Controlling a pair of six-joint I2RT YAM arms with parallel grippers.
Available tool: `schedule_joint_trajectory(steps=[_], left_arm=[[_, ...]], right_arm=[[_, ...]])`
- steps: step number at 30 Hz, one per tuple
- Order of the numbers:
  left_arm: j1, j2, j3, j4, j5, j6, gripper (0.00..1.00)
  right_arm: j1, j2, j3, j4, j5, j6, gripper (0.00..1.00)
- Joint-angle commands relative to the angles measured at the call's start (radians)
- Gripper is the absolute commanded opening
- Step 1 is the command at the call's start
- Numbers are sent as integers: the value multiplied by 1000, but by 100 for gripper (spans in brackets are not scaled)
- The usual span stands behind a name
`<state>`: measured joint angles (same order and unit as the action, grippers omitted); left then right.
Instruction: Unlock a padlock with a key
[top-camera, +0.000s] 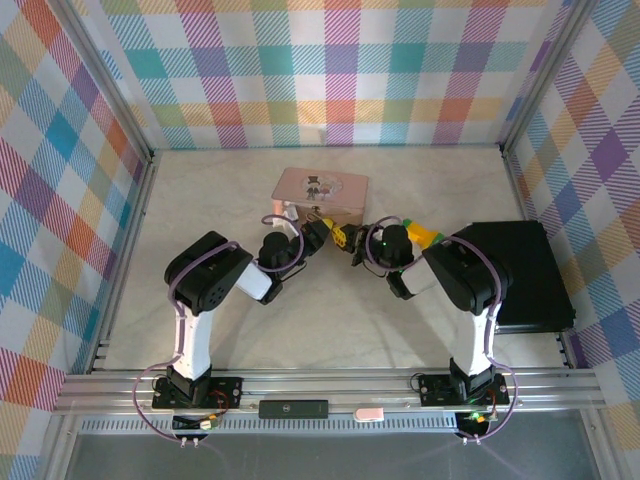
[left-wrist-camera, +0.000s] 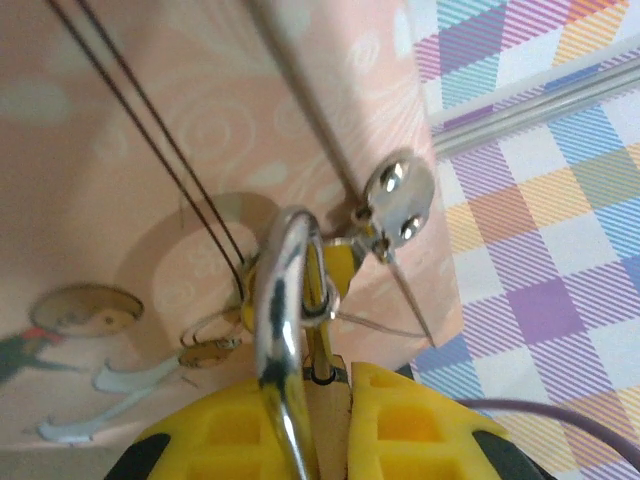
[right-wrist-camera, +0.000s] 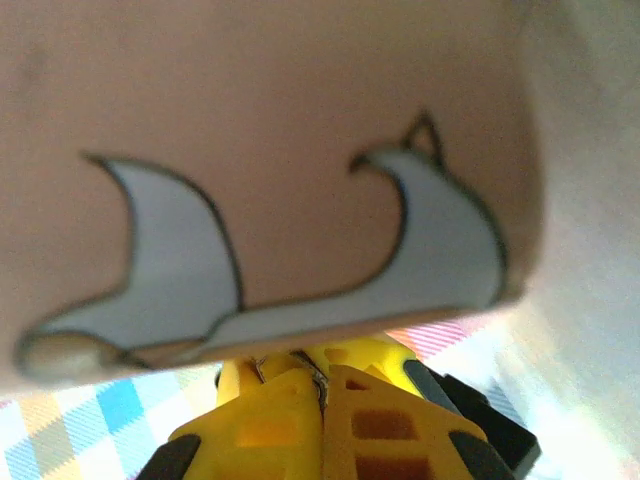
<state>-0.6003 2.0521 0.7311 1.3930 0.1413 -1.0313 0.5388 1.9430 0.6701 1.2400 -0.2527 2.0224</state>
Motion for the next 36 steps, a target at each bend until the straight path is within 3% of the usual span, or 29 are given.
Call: schedule_joint_trajectory(steps=[1, 11, 23, 28, 36], left_arm=[[-96, 58, 48, -17, 122, 94, 0], [-99, 99, 87, -17, 97, 67, 0], [-73, 25, 42, -27, 15, -6, 0], [-58, 14, 41, -29, -14, -79, 0], [-34, -20, 2, -34, -77, -81, 0]], right_arm=[[81, -69, 164, 168, 85, 454, 0], [96, -42, 139, 167, 125, 450, 0], [36, 23, 111, 96, -7, 198, 0], [11, 24, 96, 66, -73, 79, 17], [-20, -68, 55, -223, -149, -258, 40]])
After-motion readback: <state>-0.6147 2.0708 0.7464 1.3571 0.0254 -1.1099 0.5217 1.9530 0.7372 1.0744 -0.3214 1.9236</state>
